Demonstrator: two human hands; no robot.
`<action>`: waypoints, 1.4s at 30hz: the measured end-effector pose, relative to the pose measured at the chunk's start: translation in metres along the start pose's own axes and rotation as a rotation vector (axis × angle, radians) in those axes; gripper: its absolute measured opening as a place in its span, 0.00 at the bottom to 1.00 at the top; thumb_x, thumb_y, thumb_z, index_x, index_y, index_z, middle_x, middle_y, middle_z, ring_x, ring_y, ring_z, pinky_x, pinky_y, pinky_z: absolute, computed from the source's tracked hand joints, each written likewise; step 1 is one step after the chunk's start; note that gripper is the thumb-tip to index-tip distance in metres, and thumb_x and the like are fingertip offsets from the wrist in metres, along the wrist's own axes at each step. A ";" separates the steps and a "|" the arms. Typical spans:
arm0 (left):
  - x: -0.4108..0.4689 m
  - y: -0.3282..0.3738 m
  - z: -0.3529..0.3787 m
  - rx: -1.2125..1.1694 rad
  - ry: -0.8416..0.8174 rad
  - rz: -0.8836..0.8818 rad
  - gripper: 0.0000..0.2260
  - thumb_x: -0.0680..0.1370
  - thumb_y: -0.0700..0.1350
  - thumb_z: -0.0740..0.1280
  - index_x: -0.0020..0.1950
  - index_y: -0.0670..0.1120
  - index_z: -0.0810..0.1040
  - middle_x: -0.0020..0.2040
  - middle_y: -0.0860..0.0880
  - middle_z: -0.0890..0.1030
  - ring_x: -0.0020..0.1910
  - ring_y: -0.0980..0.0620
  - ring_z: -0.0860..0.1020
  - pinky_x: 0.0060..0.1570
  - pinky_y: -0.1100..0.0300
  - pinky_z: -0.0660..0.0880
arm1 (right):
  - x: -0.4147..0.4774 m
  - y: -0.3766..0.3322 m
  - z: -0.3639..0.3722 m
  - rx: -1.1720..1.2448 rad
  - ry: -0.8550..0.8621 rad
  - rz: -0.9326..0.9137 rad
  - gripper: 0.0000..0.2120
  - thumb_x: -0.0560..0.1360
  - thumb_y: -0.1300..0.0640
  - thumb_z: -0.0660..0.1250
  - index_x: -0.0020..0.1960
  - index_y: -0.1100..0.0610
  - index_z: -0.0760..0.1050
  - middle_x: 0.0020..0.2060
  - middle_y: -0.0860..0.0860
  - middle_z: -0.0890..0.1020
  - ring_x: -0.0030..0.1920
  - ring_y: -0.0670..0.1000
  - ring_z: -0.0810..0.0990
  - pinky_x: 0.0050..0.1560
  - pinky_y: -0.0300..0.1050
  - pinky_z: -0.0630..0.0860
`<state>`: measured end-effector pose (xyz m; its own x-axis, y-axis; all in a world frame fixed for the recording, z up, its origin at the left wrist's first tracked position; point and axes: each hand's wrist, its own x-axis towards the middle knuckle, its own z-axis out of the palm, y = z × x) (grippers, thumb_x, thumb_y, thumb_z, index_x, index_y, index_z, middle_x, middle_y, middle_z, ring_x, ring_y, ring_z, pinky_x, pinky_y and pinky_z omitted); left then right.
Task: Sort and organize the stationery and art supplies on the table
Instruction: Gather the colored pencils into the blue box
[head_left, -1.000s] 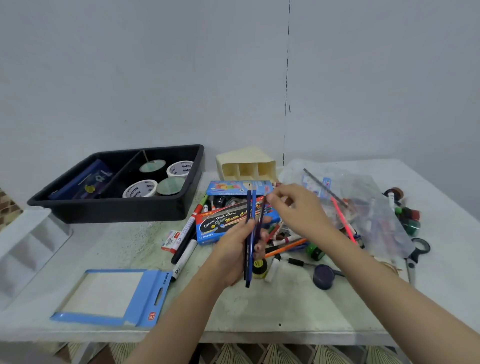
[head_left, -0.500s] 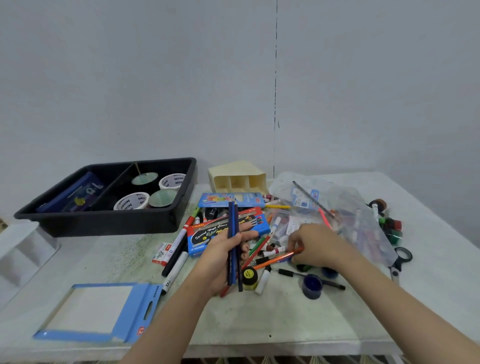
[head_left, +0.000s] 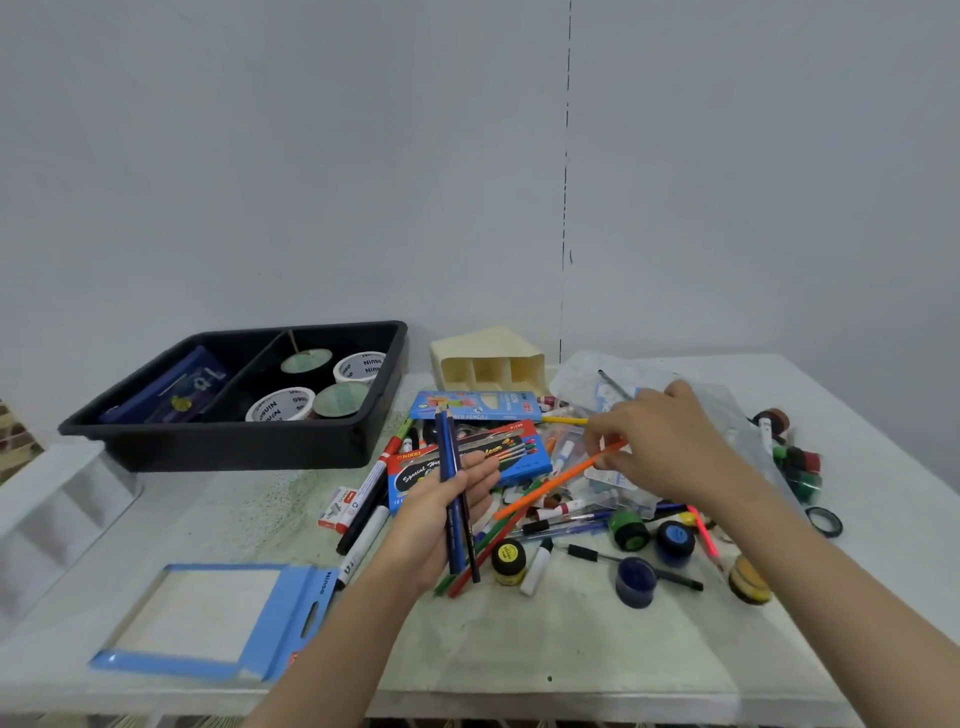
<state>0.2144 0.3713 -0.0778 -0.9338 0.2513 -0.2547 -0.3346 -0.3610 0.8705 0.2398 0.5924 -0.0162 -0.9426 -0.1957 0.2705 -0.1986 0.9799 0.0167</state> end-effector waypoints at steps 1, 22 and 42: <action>0.000 0.001 0.000 0.010 -0.006 -0.002 0.12 0.81 0.37 0.55 0.62 0.40 0.75 0.54 0.44 0.83 0.56 0.48 0.81 0.61 0.52 0.74 | 0.001 0.000 -0.007 0.029 -0.014 -0.021 0.03 0.76 0.45 0.64 0.48 0.42 0.76 0.43 0.40 0.80 0.47 0.44 0.69 0.47 0.44 0.53; -0.029 0.005 -0.007 0.253 -0.327 -0.062 0.13 0.81 0.38 0.56 0.63 0.42 0.75 0.41 0.49 0.81 0.28 0.56 0.72 0.26 0.65 0.69 | 0.010 -0.046 0.021 1.211 0.162 0.223 0.10 0.76 0.57 0.68 0.54 0.45 0.77 0.44 0.49 0.85 0.45 0.46 0.83 0.48 0.36 0.78; -0.042 0.006 -0.030 0.278 -0.507 -0.122 0.15 0.77 0.43 0.60 0.62 0.42 0.74 0.52 0.44 0.82 0.38 0.50 0.80 0.36 0.58 0.79 | 0.014 -0.072 0.027 1.568 -0.008 0.246 0.07 0.74 0.68 0.68 0.50 0.60 0.80 0.36 0.52 0.85 0.35 0.47 0.84 0.33 0.35 0.79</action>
<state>0.2481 0.3319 -0.0749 -0.6908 0.6986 -0.1863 -0.3263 -0.0712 0.9426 0.2333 0.5181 -0.0397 -0.9925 -0.0501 0.1114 -0.1104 -0.0217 -0.9936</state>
